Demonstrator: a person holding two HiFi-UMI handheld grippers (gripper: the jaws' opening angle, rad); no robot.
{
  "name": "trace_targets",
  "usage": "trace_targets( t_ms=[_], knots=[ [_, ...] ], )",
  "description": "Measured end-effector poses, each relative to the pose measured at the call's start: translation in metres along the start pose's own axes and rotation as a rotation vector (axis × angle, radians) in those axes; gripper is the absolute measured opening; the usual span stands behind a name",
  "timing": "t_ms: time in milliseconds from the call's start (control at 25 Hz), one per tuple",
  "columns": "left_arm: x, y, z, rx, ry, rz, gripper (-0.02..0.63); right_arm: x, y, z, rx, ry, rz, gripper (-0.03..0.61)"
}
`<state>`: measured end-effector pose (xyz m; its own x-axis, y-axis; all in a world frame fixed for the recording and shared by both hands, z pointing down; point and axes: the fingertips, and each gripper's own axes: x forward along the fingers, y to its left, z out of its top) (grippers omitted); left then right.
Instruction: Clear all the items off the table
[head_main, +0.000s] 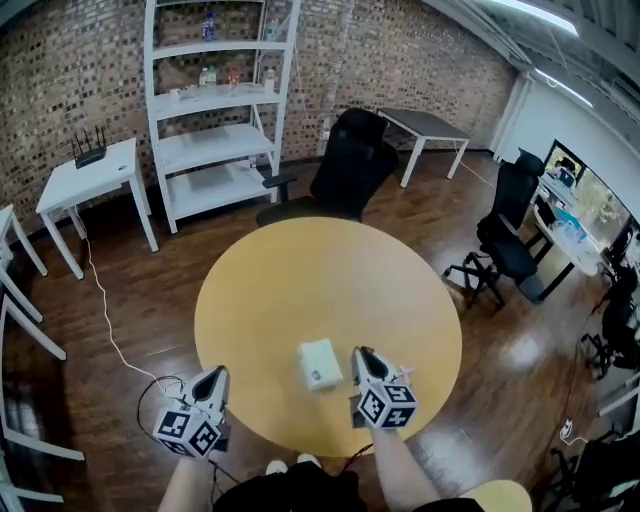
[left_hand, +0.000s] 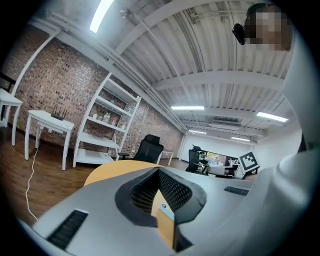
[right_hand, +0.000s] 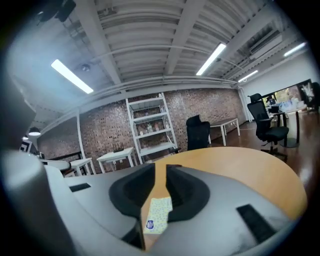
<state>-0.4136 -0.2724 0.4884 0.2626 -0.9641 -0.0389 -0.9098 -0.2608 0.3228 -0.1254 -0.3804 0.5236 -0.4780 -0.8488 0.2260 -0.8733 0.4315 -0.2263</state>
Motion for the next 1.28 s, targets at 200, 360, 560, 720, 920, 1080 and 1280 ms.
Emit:
trace_targets(
  t_ms=[200, 360, 560, 720, 920, 1080, 1280],
  knots=[
    [0.018, -0.019, 0.011, -0.006, -0.025, -0.082, -0.009, -0.042, -0.004, 0.049, -0.038, -0.173, -0.057, 0.003],
    [0.036, -0.045, 0.015, 0.004, -0.036, -0.137, -0.009, -0.065, -0.020, 0.073, -0.041, -0.225, -0.093, 0.003],
    [0.039, -0.058, 0.016, 0.005, -0.052, -0.163, -0.009, -0.079, -0.024, 0.079, -0.040, -0.254, -0.100, 0.002],
    [0.037, -0.052, 0.021, 0.012, -0.058, -0.158, -0.009, -0.076, -0.018, 0.082, -0.039, -0.274, -0.092, 0.002],
    [0.032, -0.041, 0.023, 0.028, -0.047, -0.102, -0.009, -0.073, -0.004, 0.084, -0.106, -0.290, -0.096, 0.002],
    [0.031, -0.044, 0.029, 0.014, -0.061, -0.113, -0.009, -0.072, -0.010, 0.084, -0.077, -0.295, -0.110, 0.002],
    [0.026, -0.044, 0.029, 0.002, -0.067, -0.104, -0.009, -0.073, -0.012, 0.083, -0.087, -0.279, -0.115, 0.002]
  ],
)
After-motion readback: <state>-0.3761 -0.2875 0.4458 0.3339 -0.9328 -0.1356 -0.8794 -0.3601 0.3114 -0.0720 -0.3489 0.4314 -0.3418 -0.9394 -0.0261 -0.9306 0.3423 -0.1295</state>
